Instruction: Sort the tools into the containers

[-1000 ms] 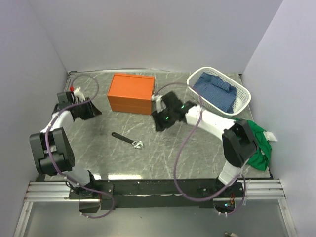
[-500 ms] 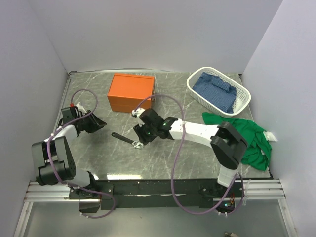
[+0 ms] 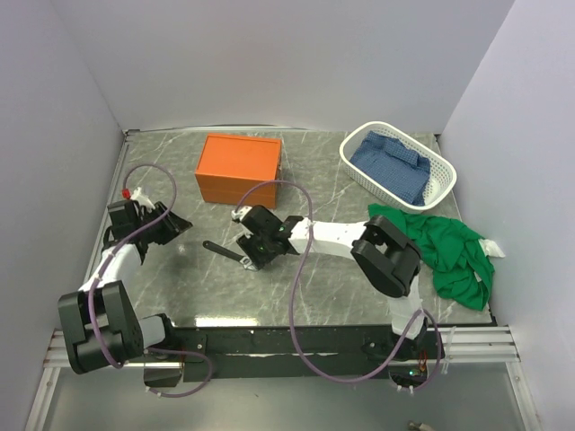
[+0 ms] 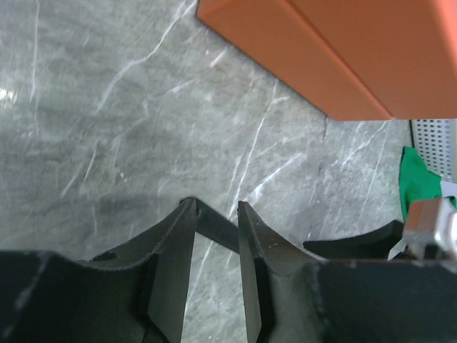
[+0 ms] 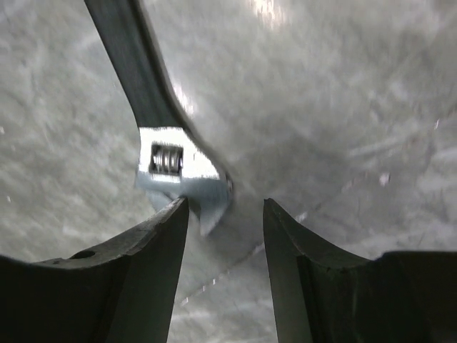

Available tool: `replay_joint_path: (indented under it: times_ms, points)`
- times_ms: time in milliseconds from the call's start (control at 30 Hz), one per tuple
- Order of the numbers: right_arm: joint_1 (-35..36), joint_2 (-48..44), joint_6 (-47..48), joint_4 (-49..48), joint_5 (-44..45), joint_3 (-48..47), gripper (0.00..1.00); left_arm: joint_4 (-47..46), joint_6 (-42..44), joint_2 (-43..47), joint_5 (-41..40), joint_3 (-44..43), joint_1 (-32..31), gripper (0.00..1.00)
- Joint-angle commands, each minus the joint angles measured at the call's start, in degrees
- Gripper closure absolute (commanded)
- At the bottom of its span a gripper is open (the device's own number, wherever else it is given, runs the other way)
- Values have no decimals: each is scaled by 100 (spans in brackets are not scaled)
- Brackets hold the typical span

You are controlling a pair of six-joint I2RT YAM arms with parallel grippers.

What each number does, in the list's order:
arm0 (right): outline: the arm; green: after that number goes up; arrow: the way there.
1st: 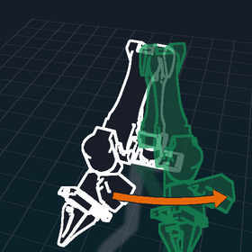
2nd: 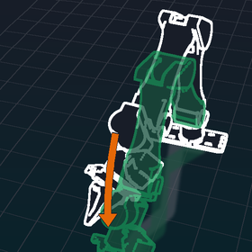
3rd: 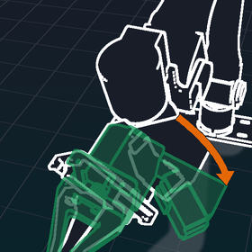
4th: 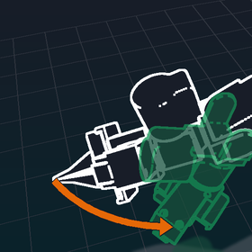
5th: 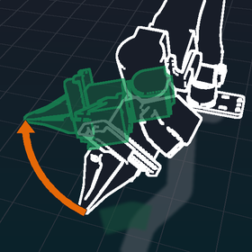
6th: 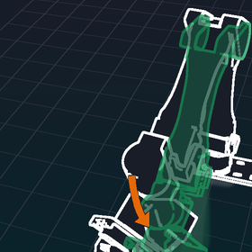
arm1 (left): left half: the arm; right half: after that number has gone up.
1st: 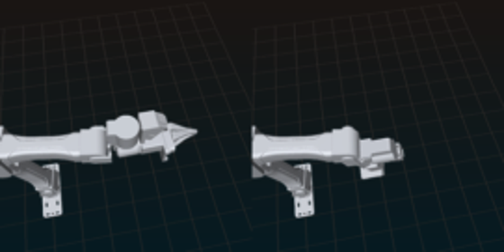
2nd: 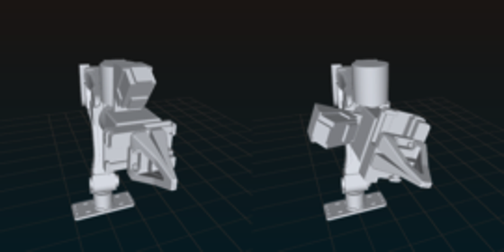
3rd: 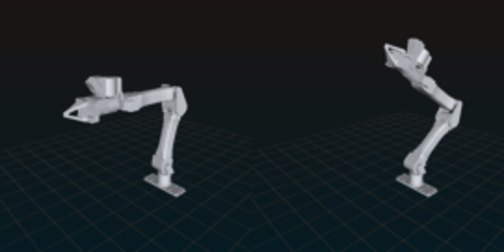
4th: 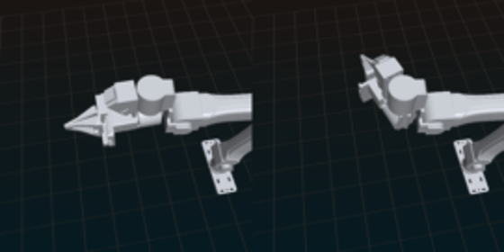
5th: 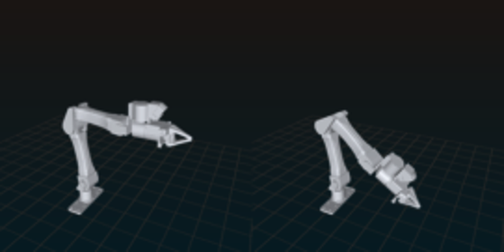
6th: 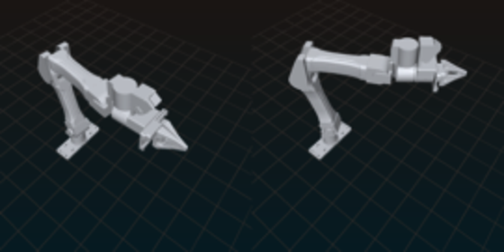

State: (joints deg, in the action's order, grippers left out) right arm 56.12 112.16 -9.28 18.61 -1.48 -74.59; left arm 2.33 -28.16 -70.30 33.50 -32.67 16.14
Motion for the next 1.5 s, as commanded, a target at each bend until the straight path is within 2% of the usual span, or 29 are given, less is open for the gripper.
replay_joint_path:
  times_ms: [0,233,333,433,467,600,700,800,833,900,933,967,1000,1033,1067,1133,1300,1367,1467]
  points:
    - [48,271,128,2,33,-469,47,-189,4,157,-124,181,-6,63]
    - [57,456,461,37,-353,-443,54,-329,-198,-378,-71,243,-6,62]
    - [66,403,689,-85,-896,-215,62,-251,-216,-870,16,42,-6,62]
    - [101,386,874,-199,-1389,-65,85,-31,-120,-1292,34,-222,-6,63]
    - [110,386,875,-226,-1451,-47,100,22,-67,-1363,34,-284,-6,63]
    - [75,88,1024,-367,-1444,23,100,250,-14,-1443,16,-477,-6,61]
    - [-39,-193,946,-376,-1487,84,100,400,100,-1267,16,-530,20,55]
    - [-136,-396,937,-323,-1549,181,100,523,171,-1214,446,-557,56,49]
    - [-154,-431,937,-288,-1540,216,100,558,101,-1231,700,-548,56,43]
    - [-171,-519,1076,-279,-1522,313,100,532,258,-1406,1358,-583,56,42]
    - [-171,-554,1164,-296,-1427,348,100,671,554,-1529,1527,-696,38,40]
    - [-197,-581,1252,-305,-1382,383,100,1212,810,-1669,1911,-845,21,39]
    - [-215,-659,1444,-323,-1338,427,100,1626,1221,-2089,2202,-1317,-23,39]
    - [-233,-695,1533,-340,-1294,436,100,2274,2348,-2345,2379,-1626,-41,38]
    - [-285,-748,1621,-349,-1233,454,100,3308,2872,-2844,2485,-2203,-76,38]
    - [-321,-880,1832,-367,-1180,445,100,4202,4302,-3233,2618,-2603,-59,39]
    - [-400,-1170,2122,-402,-1048,349,100,5775,5802,-3946,3030,-3175,-15,36]
    - [-391,-1231,2193,-429,-1030,287,100,5893,6041,-4052,3057,-3228,-23,33]
    - [-400,-1302,2264,-402,-995,103,100,6191,6445,-3966,3373,-3185,-32,34]
